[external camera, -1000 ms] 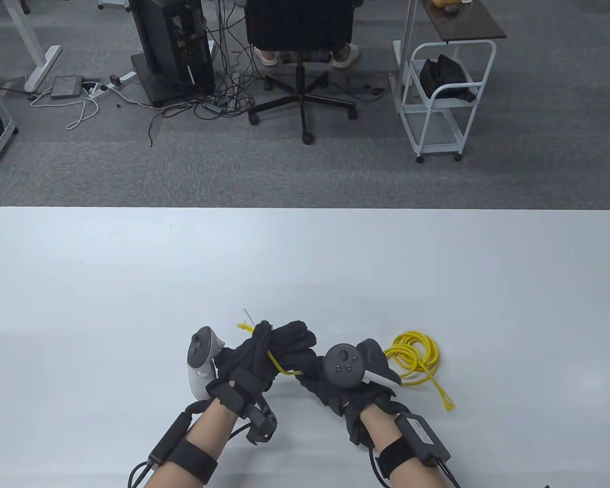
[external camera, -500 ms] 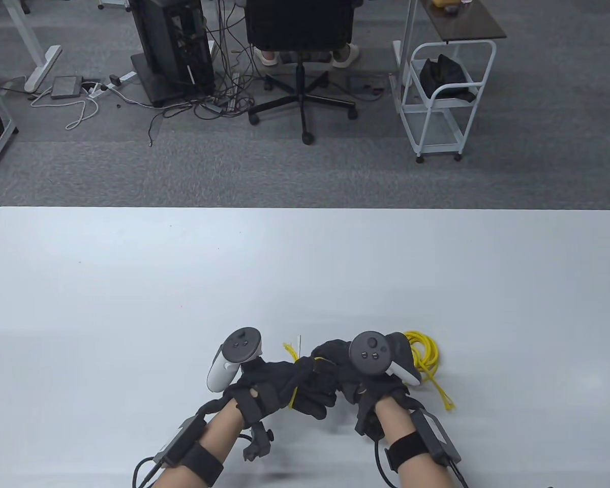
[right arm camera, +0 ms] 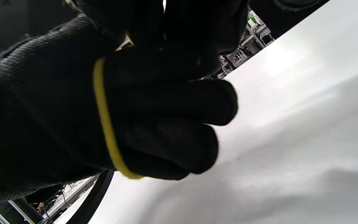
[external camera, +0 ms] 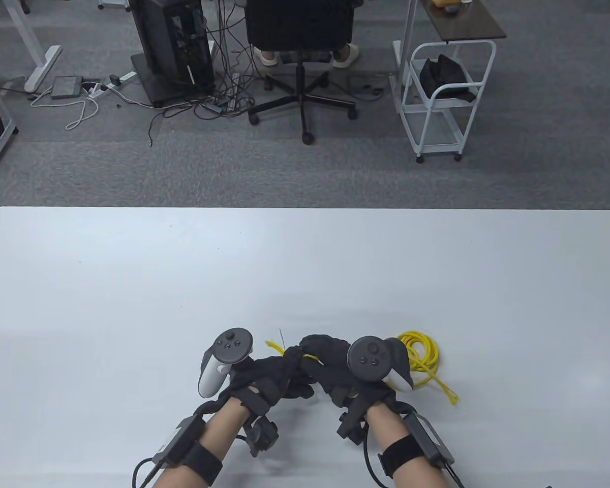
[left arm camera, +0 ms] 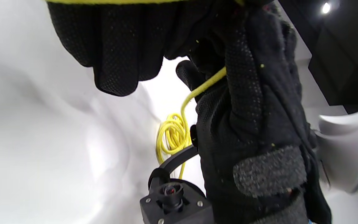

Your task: Coil the rope

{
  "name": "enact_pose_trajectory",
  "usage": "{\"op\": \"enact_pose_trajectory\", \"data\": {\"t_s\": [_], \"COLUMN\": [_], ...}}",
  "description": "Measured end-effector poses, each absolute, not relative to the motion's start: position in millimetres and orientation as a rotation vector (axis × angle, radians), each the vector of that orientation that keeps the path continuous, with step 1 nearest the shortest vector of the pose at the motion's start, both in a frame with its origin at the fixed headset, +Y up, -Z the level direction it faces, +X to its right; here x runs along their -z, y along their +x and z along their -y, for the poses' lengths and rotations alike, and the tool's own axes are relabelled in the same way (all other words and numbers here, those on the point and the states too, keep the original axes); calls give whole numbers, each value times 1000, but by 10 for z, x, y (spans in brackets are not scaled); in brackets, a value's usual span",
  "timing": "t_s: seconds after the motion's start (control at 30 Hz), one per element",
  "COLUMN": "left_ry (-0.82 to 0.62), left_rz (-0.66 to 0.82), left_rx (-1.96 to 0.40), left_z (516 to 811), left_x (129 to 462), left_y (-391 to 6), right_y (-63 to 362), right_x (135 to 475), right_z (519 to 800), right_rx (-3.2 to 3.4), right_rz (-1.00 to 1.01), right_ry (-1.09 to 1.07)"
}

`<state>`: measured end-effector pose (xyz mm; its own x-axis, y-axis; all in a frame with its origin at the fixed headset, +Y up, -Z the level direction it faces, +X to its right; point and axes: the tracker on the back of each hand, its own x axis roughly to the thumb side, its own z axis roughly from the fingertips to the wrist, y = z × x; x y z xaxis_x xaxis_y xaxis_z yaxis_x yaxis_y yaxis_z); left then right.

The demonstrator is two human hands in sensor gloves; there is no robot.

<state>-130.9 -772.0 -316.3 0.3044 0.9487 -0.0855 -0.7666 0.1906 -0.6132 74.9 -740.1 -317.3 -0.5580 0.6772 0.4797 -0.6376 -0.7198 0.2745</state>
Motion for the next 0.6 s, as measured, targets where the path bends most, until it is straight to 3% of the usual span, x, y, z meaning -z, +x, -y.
{"op": "enact_pose_trajectory", "data": {"t_s": [0.43, 0.6], "left_ry": [-329, -254], "left_rz": [212, 292], "left_rx": [-1294, -1366], "left_z": [7619, 7563], "left_x": [3163, 3181], "left_y": [-1475, -1510], "right_y": [544, 500], "right_x": [3060, 3073], "right_z": [7434, 7482], "right_rx": [-2324, -2346], "right_rz": [-87, -199], "right_ry": [879, 904]}}
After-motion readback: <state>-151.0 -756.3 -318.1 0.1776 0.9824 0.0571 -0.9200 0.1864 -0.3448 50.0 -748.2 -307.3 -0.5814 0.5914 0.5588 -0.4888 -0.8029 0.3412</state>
